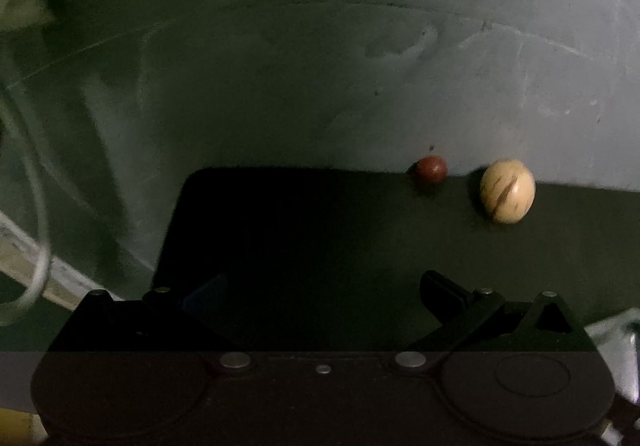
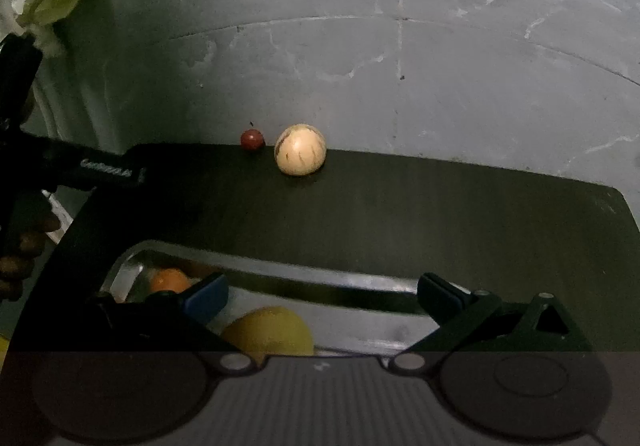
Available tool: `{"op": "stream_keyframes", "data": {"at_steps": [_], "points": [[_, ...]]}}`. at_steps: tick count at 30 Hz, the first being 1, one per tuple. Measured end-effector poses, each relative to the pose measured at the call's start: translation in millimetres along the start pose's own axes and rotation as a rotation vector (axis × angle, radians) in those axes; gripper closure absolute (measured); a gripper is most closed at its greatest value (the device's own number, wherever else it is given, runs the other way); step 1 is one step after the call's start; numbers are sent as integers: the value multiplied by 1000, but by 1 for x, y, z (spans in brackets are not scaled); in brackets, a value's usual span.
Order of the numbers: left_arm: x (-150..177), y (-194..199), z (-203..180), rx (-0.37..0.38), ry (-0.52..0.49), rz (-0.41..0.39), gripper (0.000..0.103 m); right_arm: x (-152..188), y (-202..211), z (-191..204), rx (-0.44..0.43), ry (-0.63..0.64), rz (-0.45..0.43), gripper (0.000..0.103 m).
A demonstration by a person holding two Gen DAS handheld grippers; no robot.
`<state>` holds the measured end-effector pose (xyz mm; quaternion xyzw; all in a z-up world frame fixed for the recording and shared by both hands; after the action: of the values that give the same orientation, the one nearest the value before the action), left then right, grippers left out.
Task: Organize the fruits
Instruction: 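Lift both open tools and move them past the tray toward the remaining fruits, then lower both open tools around the small red fruit and cream striped fruit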
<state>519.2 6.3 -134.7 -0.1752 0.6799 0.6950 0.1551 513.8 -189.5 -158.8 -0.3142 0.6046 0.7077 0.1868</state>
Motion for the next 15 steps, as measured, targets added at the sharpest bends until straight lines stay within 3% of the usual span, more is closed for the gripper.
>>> {"op": "stream_keyframes", "data": {"at_steps": [7, 15], "points": [[-31, -21, -22, 67, 32, -19, 1, -27, -26, 7, 59, 129, -44, 0], [-50, -40, -35, 126, 55, -30, 1, -65, -59, 15, 51, 217, -82, 1]]}}
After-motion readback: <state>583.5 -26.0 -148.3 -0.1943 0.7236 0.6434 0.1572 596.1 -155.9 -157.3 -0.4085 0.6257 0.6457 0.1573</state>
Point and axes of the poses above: each gripper's, at about its wrist camera, not at the fingertips, and y roughly against the way its jaws point, z to its left, x to its underside, the point moved 6 cm from there along -y, roughly the way its jaws point, and after that the axes turned 7 degrees about z, right-handed, at the moved point
